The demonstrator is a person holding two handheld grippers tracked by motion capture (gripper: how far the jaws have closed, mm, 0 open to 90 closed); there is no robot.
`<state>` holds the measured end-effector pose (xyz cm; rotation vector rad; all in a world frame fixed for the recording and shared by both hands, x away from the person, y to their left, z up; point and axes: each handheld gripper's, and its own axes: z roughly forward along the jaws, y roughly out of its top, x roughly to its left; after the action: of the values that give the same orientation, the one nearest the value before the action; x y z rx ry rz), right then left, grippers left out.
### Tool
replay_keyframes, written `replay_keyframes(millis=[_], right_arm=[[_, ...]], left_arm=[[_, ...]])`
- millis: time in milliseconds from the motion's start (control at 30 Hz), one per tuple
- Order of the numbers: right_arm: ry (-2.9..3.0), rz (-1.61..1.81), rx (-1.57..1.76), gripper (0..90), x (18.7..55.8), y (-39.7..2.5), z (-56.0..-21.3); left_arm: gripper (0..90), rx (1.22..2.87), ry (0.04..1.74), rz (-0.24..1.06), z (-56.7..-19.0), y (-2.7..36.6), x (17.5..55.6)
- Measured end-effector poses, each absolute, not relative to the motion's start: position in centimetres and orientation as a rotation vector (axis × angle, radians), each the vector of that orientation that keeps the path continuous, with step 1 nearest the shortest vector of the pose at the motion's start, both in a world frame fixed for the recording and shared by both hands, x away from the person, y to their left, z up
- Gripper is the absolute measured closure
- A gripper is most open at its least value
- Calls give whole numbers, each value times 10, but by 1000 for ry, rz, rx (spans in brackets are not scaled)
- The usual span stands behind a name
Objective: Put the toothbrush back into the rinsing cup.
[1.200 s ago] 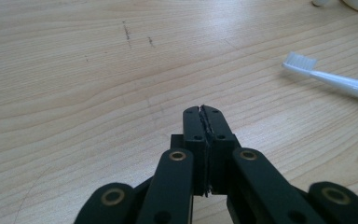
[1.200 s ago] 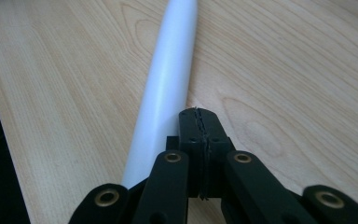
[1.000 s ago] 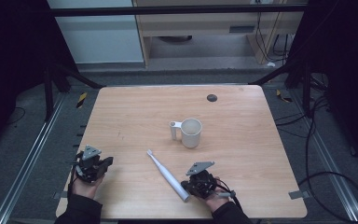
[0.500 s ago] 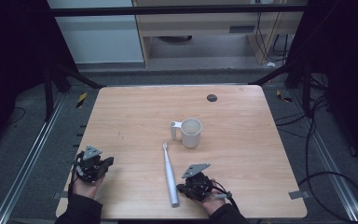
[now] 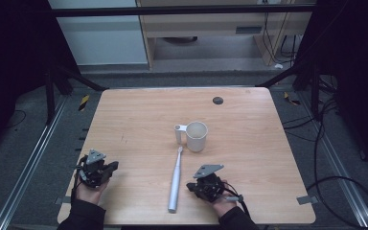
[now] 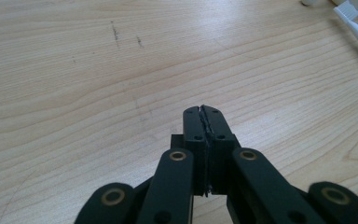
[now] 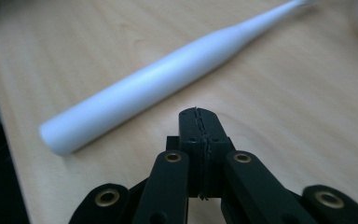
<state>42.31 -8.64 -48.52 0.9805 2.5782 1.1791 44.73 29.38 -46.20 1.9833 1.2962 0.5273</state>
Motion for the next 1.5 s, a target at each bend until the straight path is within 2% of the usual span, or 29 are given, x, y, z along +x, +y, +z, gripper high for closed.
replay_keyframes(millis=[133,367,733,1500], right_arm=[[2506,1171,1021,899,429,-107,-478],[2294,1156,1153,900,438,-176,-462],[2064,1027,1346,900,425,-264,-470],[2027,1016,1318,900,435,-258,-468]], left_arm=[[886,1985,1291,524,-462,291,447],[891,2018,1238,495,-460,273,446],[893,2066,1181,468,-457,228,456],[894,2212,1047,368,-477,142,476]])
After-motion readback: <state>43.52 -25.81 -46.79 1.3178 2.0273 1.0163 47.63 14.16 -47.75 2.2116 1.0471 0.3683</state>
